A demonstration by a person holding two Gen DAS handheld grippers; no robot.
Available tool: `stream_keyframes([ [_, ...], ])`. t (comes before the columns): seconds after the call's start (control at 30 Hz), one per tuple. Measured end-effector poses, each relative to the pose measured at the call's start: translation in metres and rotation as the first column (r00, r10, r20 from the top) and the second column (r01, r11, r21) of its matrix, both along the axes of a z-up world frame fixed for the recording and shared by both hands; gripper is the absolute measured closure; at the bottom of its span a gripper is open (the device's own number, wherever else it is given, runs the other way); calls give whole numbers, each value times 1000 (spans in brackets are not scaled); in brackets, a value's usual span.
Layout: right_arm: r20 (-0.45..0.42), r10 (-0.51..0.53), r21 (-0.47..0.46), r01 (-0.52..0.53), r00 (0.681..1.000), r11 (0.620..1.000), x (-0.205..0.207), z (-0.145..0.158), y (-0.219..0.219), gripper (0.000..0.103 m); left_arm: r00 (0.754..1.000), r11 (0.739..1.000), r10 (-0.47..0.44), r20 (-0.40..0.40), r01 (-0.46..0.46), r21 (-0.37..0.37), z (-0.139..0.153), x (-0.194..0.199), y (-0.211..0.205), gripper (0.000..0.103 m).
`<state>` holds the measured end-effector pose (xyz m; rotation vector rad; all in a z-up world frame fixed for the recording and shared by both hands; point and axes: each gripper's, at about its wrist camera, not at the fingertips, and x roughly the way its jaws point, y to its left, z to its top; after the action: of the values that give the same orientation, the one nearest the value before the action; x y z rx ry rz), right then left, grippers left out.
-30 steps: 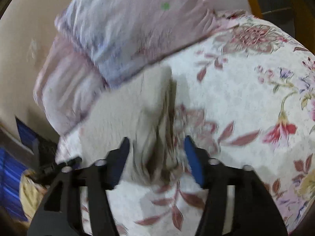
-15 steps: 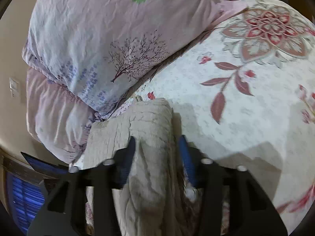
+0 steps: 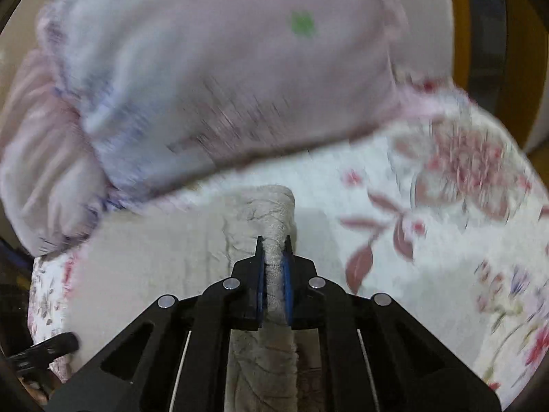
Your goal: Fold small clothes
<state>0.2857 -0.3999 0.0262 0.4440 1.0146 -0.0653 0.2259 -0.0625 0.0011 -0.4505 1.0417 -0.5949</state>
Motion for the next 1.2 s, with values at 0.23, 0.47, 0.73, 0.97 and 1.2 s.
stream_keyframes([
  [0.23,51,-23,130,16,998,991,-29,21,-22,58,1000,1000,-6,-2,6,-15,5,-3,8,30],
  [0.47,37,11,312,-22,999,950,-70,14,-28,55,999,1000,-28,27,27,16,11,-8,3,30],
  [0.73,139,31,111,-47,990,993,-78,35,-6,92,995,981,-30,93,11,194,16,-15,-17,24],
  [0.97,-1,0,-3,0,1000,1000,-70,-1,4,92,989,957,-54,139,11,289,18,-20,-30,21],
  [1.2,105,-11,-58,18,994,998,-84,36,5,68,989,953,-49,139,4,304,18,-19,-29,20],
])
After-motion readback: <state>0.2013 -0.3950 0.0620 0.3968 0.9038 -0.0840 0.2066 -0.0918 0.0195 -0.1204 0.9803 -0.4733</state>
